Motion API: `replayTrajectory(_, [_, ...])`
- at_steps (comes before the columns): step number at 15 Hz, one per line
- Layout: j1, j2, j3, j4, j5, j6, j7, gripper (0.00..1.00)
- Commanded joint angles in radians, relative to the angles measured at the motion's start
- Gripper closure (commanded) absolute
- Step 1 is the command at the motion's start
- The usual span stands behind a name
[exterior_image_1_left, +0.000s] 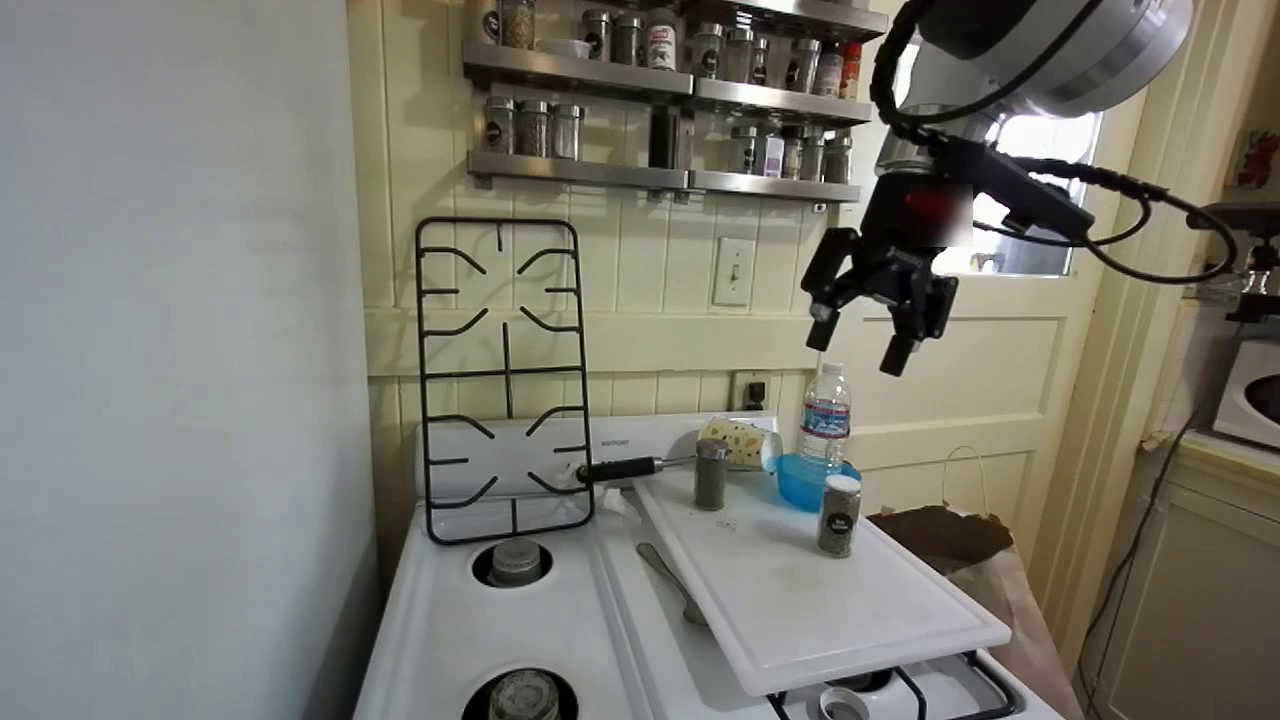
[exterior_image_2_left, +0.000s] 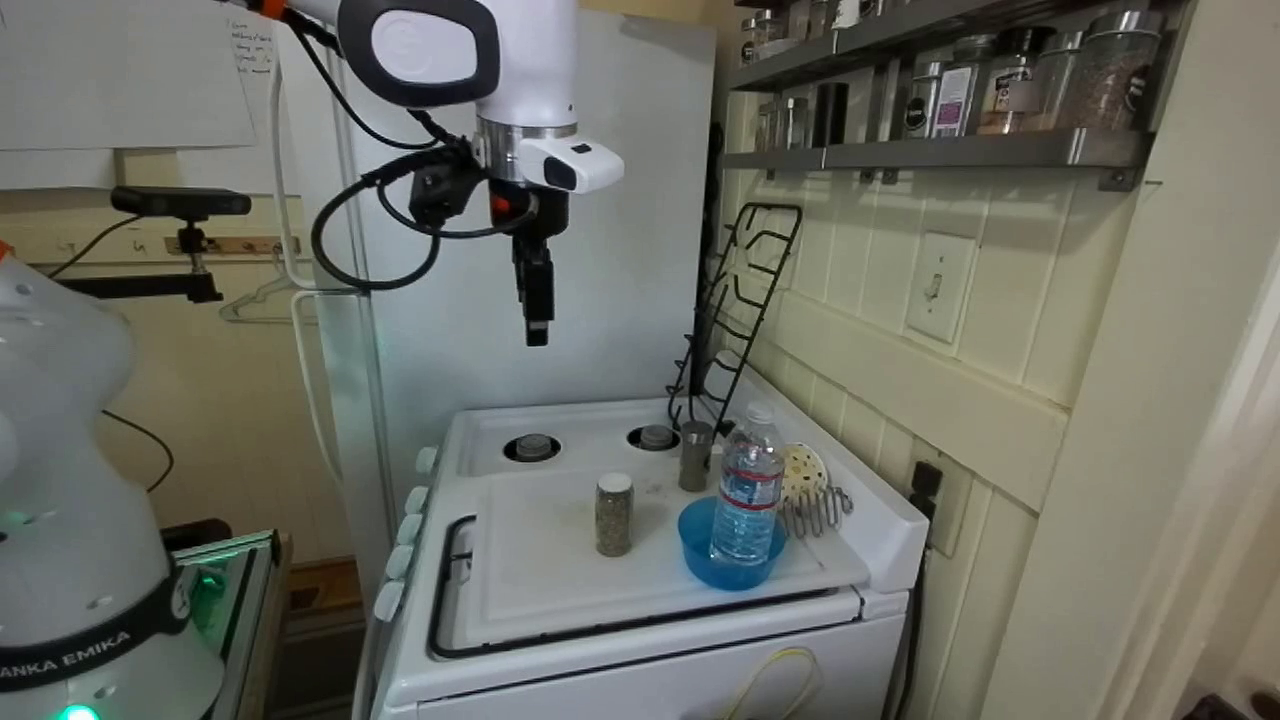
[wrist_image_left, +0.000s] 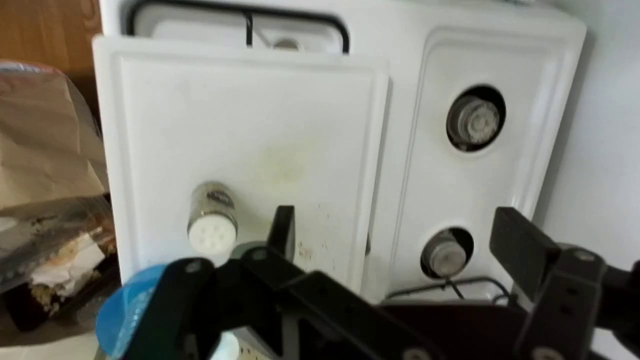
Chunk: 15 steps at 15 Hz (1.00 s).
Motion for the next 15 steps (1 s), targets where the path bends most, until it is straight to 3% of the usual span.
replayTrajectory(1, [0.019, 0.012, 0.044, -0.056, 0.091, 0.277, 0.009, 0.0])
replayTrajectory(3, [0.044, 0.022, 0.082, -0.079, 0.105, 0.453, 0.007, 0.0])
replayTrajectory(4, [0.023, 0.027, 0.133, -0.095, 0.115, 0.54, -0.007, 0.0])
replayTrajectory(6, [0.051, 0.064, 0.168, -0.132, 0.037, 0.715, 0.022, 0.0])
replayTrajectory(8, [-0.02, 0.109, 0.252, -0.167, -0.077, 0.841, 0.125, 0.0])
replayTrajectory(10, [-0.11, 0.137, 0.325, -0.199, -0.211, 0.859, 0.249, 0.0])
replayTrajectory(11, [-0.117, 0.141, 0.328, -0.2, -0.238, 0.805, 0.276, 0.0])
replayTrajectory(12, [-0.046, 0.132, 0.269, -0.183, -0.187, 0.829, 0.216, 0.0])
replayTrajectory(15, [-0.082, 0.156, 0.29, -0.196, -0.231, 0.828, 0.253, 0.0])
